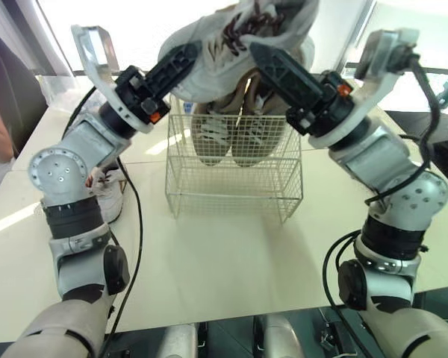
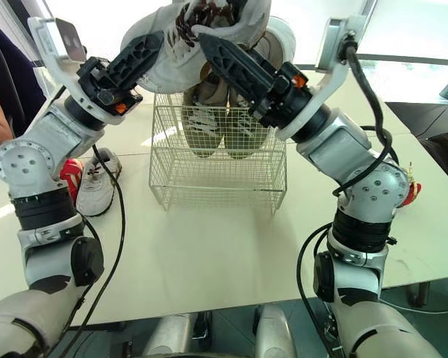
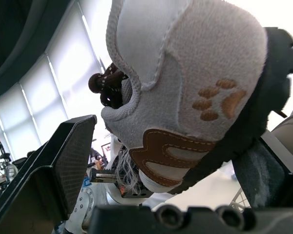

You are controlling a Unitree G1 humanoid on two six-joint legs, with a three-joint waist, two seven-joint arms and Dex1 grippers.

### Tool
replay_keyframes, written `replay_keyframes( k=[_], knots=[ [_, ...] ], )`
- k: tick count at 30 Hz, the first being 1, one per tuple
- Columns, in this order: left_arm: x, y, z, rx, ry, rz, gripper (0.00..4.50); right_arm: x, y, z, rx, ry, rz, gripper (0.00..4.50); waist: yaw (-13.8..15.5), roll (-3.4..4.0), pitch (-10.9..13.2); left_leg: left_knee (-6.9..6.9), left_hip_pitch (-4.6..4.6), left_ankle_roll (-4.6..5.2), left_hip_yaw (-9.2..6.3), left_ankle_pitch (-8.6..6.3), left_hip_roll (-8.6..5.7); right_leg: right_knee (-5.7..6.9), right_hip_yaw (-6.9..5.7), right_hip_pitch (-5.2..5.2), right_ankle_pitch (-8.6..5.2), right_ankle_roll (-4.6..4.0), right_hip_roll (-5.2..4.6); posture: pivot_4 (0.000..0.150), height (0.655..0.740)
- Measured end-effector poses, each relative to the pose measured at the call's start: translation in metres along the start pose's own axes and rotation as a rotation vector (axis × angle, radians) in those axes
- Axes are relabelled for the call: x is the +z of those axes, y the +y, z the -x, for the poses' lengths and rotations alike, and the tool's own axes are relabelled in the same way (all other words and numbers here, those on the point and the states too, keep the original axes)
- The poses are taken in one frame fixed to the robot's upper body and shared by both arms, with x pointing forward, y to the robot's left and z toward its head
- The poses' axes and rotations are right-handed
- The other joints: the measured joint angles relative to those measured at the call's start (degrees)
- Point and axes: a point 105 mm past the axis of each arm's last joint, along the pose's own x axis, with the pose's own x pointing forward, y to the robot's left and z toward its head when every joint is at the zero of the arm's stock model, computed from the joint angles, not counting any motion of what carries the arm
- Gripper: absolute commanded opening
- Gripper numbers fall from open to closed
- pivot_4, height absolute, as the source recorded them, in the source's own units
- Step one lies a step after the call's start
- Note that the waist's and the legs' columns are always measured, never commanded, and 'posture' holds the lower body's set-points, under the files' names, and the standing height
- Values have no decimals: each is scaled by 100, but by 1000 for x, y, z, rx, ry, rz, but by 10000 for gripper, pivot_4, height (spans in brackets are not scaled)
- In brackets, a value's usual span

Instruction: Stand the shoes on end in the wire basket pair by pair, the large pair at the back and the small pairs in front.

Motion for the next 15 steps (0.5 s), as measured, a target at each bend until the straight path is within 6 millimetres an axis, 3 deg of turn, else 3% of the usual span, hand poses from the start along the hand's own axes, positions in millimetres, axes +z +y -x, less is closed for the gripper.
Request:
replay_keyframes(
  k=[3,9,10,14,15],
  knots=[
    [-3,-2,-1,0,2,-13,2813,-4,-1,-2,-2,11,-6,35702,2,0,0,0,0,0,0,0,0,-1,0,0,0,-1,0,1500,7347],
    [-4,-7,-1,-4,-7,-44,2813,-5,-8,-3,-26,8,-10,6898,-1,0,0,0,0,0,-1,0,0,-1,0,-1,-1,-1,0,1500,7347],
    [-4,-8,0,-1,-9,-49,2813,-5,-8,-3,-25,8,-10,4204,-2,0,0,-1,0,0,-1,0,0,-2,0,0,-1,-1,0,1500,7347],
    [-5,-7,4,26,13,-68,2813,-7,-9,-3,-29,15,-13,3674,-9,0,0,-1,0,0,-1,0,1,-2,0,-1,-1,-1,1,1500,7347],
    [-5,-6,5,36,25,-75,7803,-8,-10,-3,-31,23,-13,3674,-8,0,0,-1,0,0,-1,0,1,-2,0,-1,-1,-1,1,1500,7347]
  ],
)
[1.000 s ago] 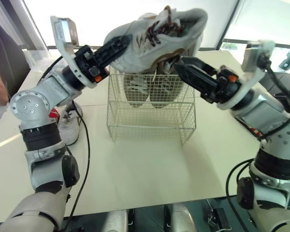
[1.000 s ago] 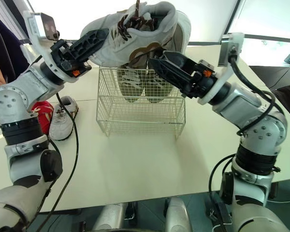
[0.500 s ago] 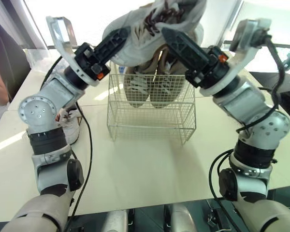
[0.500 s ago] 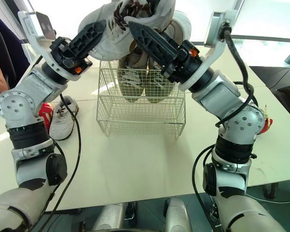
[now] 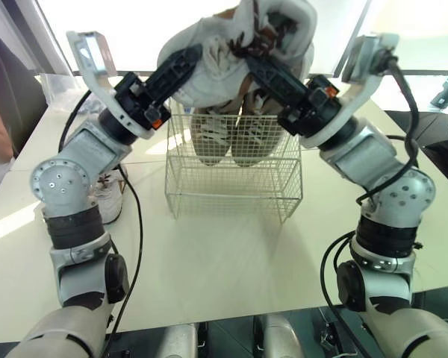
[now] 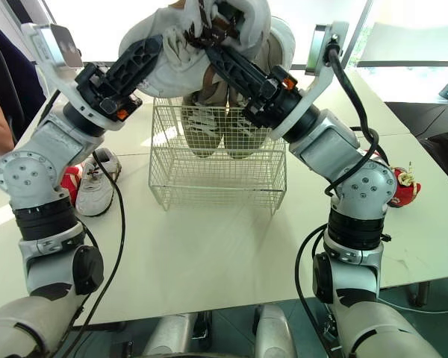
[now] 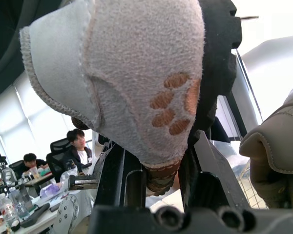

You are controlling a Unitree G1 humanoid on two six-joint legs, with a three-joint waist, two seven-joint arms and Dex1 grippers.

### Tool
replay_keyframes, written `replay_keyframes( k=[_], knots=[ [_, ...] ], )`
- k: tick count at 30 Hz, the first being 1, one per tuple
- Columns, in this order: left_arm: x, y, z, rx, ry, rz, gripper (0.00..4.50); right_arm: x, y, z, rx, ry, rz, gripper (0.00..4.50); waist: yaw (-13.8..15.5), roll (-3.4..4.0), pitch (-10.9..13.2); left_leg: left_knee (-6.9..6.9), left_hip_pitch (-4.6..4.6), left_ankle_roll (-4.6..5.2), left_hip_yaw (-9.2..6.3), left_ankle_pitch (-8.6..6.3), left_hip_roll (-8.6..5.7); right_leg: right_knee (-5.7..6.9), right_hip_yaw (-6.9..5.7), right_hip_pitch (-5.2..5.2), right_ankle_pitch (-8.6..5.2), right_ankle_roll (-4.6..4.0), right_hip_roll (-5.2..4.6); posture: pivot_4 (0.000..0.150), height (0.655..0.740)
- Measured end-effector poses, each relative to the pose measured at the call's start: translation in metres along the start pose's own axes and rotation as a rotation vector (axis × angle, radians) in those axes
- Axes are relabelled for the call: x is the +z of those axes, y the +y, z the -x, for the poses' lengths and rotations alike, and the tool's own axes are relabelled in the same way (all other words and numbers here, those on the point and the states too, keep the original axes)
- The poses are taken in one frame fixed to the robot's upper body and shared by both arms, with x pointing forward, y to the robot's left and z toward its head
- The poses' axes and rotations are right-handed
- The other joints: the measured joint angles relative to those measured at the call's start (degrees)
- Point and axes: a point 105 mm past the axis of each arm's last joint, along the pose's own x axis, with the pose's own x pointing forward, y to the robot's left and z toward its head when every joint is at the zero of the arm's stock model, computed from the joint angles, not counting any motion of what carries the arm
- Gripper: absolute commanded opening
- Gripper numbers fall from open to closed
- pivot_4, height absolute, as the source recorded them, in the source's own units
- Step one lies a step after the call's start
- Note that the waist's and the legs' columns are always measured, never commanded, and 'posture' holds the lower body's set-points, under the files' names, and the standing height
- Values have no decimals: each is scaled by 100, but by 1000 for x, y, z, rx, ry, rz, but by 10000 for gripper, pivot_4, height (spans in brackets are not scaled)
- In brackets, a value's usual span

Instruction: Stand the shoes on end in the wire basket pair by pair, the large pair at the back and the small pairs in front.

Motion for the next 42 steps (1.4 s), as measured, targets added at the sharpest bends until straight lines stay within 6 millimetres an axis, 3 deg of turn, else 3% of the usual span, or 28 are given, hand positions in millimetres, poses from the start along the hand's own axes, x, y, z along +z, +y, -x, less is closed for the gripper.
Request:
replay_keyframes(
  k=[4,7,8,14,25,33,42],
  knots=[
    [-10,9,11,71,114,-43,25893,4,-5,4,-15,78,66,3674,6,1,1,-1,-2,0,2,0,0,-4,0,-3,-1,-1,0,1500,7347],
    [-18,16,24,107,211,-70,41539,16,-5,10,20,170,175,3674,7,1,2,-5,-7,-2,3,-1,1,-11,0,-11,-1,-2,0,1500,7347],
    [-17,18,29,119,230,-84,44700,21,-7,13,30,194,205,3674,6,1,2,-7,-8,-2,4,-1,2,-13,1,-13,-1,-2,0,1500,7347],
    [-9,23,53,169,318,-162,44700,26,-36,41,38,442,343,3674,-3,3,3,-19,-14,-10,16,-6,7,-35,5,-23,1,-6,0,1500,7347],
    [-16,25,59,197,313,-176,44700,9,-89,64,66,694,557,3674,-14,0,7,-23,-22,-8,20,-3,7,-47,5,-27,5,-6,0,1500,7347],
    [-17,25,57,202,306,-177,44700,1,-98,64,86,759,643,3674,-13,2,10,-23,-21,-11,21,-1,7,-46,4,-26,6,-6,1,1500,7347],
    [-20,26,53,196,308,-174,44700,-28,-110,82,78,862,639,3674,-11,2,11,-23,-19,-19,20,5,6,-41,4,-24,6,-5,2,1500,7347]
  ],
)
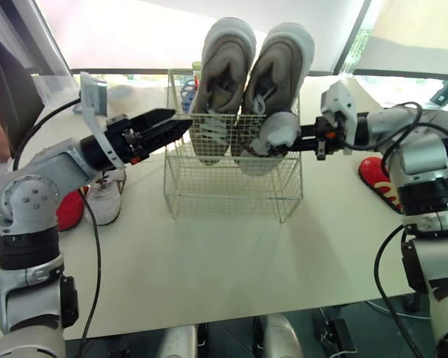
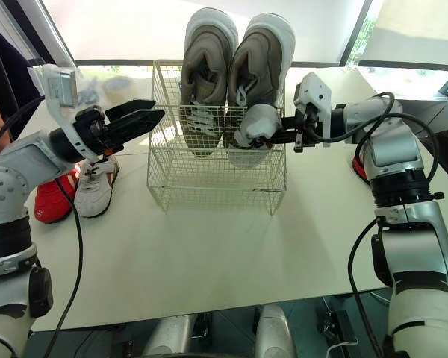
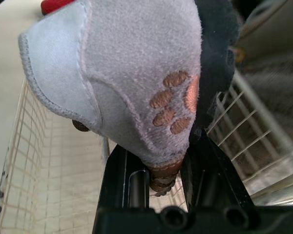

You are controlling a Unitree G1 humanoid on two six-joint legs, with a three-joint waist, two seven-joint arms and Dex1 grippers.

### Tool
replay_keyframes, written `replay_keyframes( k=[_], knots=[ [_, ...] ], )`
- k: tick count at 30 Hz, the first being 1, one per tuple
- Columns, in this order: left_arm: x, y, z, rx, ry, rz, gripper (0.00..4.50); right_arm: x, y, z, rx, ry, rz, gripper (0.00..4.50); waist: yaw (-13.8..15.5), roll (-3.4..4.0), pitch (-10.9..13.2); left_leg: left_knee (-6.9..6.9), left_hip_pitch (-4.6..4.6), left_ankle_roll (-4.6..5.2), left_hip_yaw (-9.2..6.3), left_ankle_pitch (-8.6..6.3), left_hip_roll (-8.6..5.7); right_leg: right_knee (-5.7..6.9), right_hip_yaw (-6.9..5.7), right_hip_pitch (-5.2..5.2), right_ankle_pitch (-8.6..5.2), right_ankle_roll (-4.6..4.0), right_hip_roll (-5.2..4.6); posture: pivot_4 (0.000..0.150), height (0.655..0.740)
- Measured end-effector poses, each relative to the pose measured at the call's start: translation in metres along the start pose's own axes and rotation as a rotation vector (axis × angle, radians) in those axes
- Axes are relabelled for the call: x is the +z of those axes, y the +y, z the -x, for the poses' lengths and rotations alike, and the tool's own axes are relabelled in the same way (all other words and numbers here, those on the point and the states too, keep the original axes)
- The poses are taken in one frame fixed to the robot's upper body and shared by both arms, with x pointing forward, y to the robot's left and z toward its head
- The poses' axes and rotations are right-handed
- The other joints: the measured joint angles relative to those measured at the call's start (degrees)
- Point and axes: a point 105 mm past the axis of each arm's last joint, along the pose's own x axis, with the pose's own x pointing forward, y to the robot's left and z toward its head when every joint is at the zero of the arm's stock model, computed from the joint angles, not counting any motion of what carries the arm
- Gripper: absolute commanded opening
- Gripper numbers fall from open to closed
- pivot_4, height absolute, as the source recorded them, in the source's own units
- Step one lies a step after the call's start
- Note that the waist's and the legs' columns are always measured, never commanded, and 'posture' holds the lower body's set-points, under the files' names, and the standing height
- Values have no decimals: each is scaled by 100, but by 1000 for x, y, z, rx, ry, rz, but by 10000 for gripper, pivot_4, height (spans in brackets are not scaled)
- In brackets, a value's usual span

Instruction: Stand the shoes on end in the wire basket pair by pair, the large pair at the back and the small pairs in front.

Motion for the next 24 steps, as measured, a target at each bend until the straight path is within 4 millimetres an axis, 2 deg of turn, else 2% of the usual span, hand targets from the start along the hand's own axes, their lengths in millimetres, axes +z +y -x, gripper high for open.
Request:
replay_keyframes(
  k=[2,4,5,10,11,17,22,24],
  knots=[
    [1,-1,-2,-5,-4,-4,44700,0,-1,0,-8,6,15,3674,4,0,0,0,1,-2,-1,2,0,0,0,2,0,0,1,1500,7347],
    [2,-2,-3,-10,-7,-6,45000,0,-2,0,-17,12,21,14186,7,0,0,1,3,-4,-2,2,0,2,0,4,0,0,1,1500,7347],
    [2,-2,-4,-11,-8,-6,45000,0,-2,0,-17,13,23,16911,8,0,0,1,5,-4,-2,2,0,2,0,6,0,0,1,1500,7347],
    [-3,-2,-7,-14,11,-3,45000,2,-1,1,-24,13,46,42801,20,0,0,3,7,-6,-5,2,0,3,-1,9,2,-3,1,1500,7347],
    [-3,-2,-7,-15,11,-3,45000,2,0,2,-27,18,57,44043,26,0,0,3,7,-6,-5,2,0,3,0,9,2,-4,1,1500,7347],
    [-2,-7,-8,-22,13,-26,45000,10,-1,29,-106,91,152,44043,43,-1,0,2,5,-16,-7,-3,0,1,0,6,2,-4,1,1500,7347],
    [0,-6,-7,-5,21,-44,45000,31,-2,51,-189,101,232,44043,19,-1,0,0,6,-17,-5,-2,4,3,0,2,1,-4,3,1500,7347],
    [1,1,1,48,55,-77,45000,41,0,61,-223,97,258,44043,7,-1,1,-4,5,-17,-4,-2,6,3,1,-3,1,-5,4,1500,7347]
  ],
)
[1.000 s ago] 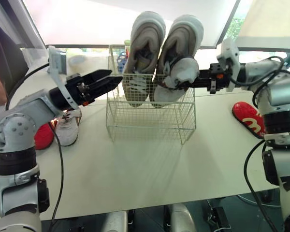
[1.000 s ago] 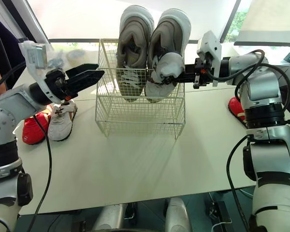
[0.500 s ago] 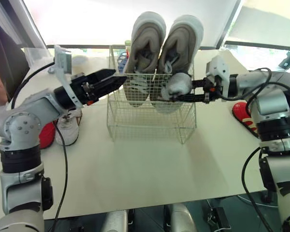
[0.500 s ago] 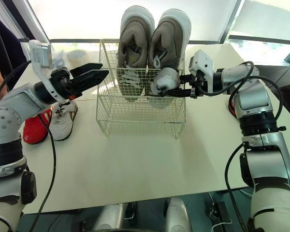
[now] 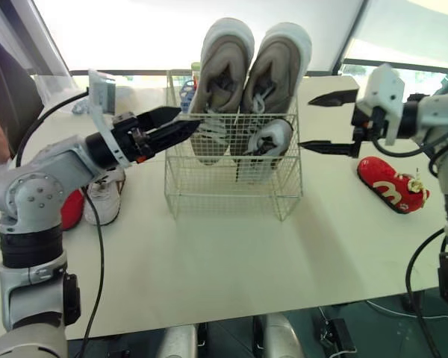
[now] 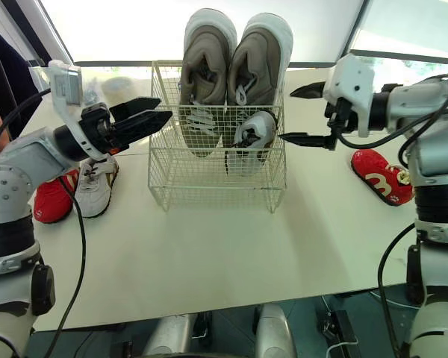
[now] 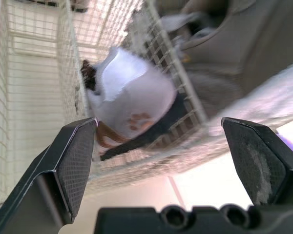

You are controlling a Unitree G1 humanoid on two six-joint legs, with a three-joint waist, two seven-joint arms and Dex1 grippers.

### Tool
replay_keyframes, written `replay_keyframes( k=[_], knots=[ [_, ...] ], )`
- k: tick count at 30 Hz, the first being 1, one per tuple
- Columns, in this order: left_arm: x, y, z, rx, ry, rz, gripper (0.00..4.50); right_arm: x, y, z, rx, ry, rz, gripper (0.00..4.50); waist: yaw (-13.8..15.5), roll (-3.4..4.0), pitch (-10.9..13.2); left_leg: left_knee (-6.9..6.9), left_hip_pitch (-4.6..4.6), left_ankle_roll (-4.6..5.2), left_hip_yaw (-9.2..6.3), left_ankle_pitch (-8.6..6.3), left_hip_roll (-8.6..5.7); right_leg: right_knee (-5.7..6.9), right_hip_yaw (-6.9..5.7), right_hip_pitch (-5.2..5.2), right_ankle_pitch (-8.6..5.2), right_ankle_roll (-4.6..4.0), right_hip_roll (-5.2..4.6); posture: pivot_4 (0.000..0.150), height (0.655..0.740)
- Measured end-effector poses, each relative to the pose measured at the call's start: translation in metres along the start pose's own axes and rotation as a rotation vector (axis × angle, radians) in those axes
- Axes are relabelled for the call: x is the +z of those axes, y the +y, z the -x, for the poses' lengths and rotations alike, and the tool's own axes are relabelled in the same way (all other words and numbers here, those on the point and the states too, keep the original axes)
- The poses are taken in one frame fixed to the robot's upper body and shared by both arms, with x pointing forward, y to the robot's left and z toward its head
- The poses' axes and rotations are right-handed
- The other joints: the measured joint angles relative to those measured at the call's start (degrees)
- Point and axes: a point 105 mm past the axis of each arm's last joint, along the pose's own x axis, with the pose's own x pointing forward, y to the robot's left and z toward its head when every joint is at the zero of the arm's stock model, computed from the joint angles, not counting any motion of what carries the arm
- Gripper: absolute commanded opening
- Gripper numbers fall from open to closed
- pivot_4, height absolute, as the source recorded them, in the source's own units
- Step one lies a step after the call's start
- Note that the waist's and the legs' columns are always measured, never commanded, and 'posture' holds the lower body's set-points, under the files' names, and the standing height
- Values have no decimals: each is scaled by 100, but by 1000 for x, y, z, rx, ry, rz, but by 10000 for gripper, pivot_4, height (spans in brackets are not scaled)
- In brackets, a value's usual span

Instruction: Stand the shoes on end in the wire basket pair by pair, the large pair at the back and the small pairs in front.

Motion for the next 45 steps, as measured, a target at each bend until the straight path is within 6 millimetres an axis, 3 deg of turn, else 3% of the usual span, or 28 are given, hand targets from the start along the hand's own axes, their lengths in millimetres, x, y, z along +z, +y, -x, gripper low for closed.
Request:
replay_keyframes(
  k=[3,8,13,16,19,27,33,36,43,44,45],
  knots=[
    [4,26,21,163,37,-50,45000,24,2,11,-22,-69,12,44043,-12,1,1,-4,1,-3,1,-1,6,0,0,-4,0,0,2,1500,7347],
    [1,69,57,450,140,-120,45000,65,29,6,86,-213,25,44043,-2,1,0,-4,0,-9,-1,-5,8,-1,0,-7,1,-3,2,1500,7347],
    [-16,125,107,813,271,-89,45000,84,48,-1,182,-305,16,44043,40,1,0,-6,-1,-10,-3,-7,9,-6,-2,-22,4,-8,0,1500,7347],
    [-35,143,124,926,341,-47,45000,88,52,-3,208,-324,23,44043,45,-4,0,-7,-5,-10,-2,-8,9,-17,-2,-29,10,-16,-2,1500,7347],
    [-51,152,128,953,385,-14,45000,88,52,-4,209,-324,20,44043,44,-7,1,-11,-10,-9,8,-9,8,-23,-4,-36,15,-22,-10,1500,7347],
    [-95,166,111,925,460,53,45000,92,55,-4,211,-327,11,44043,33,-12,1,-15,-12,-9,33,-10,10,-10,-11,-35,18,-26,-22,1500,7347],
    [-100,174,109,931,478,42,45000,92,54,-3,192,-312,1,44043,23,-12,1,-14,-9,-3,47,-14,12,-9,-12,-37,19,-26,-27,1500,7347],
    [-103,176,108,923,482,40,35947,93,56,-3,186,-306,6,45000,22,-12,1,-14,-7,-2,49,-14,12,-9,-11,-37,19,-26,-28,1500,7347],
    [-109,176,108,907,492,72,3846,91,54,-3,167,-297,3,45000,26,-10,-1,-13,7,-1,66,-15,13,2,-17,-34,19,-26,-45,1500,7347],
    [-109,176,109,909,486,79,584,91,54,-3,164,-297,3,45000,26,-10,-1,-12,7,-1,67,-15,13,3,-18,-35,19,-26,-46,1500,7347],
    [-109,176,110,912,482,85,100,91,53,-3,163,-297,3,45000,26,-10,-1,-12,7,0,67,-15,13,3,-18,-35,19,-26,-46,1500,7347]
  ],
)
